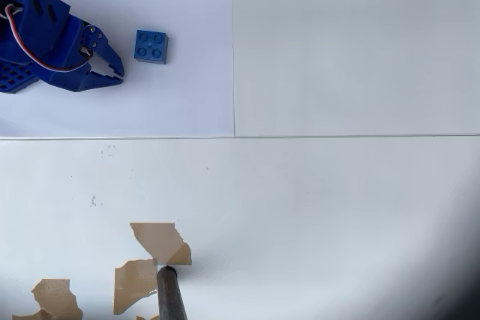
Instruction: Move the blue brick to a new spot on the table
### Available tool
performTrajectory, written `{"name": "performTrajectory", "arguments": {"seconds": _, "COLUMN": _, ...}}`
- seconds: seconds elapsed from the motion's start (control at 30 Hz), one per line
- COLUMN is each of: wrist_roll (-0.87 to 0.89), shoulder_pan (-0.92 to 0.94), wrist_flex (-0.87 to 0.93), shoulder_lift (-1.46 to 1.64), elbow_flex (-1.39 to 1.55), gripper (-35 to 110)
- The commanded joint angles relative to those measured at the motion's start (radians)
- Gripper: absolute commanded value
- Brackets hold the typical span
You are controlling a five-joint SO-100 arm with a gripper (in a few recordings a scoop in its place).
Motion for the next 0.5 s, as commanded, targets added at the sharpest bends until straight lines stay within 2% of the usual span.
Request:
{"name": "performTrajectory", "arguments": {"seconds": 0.0, "wrist_roll": -0.026, "shoulder_pan": -0.002, "wrist_flex": 0.0, "shoulder_lift": 0.003, "elbow_flex": 0.008, "gripper": 0}}
{"name": "performTrajectory", "arguments": {"seconds": 0.23, "wrist_roll": -0.109, "shoulder_pan": 0.015, "wrist_flex": 0.087, "shoulder_lift": -0.087, "elbow_flex": -0.173, "gripper": 0}}
{"name": "performTrajectory", "arguments": {"seconds": 0.47, "wrist_roll": 0.018, "shoulder_pan": -0.123, "wrist_flex": 0.11, "shoulder_lift": -0.512, "elbow_flex": -0.522, "gripper": 0}}
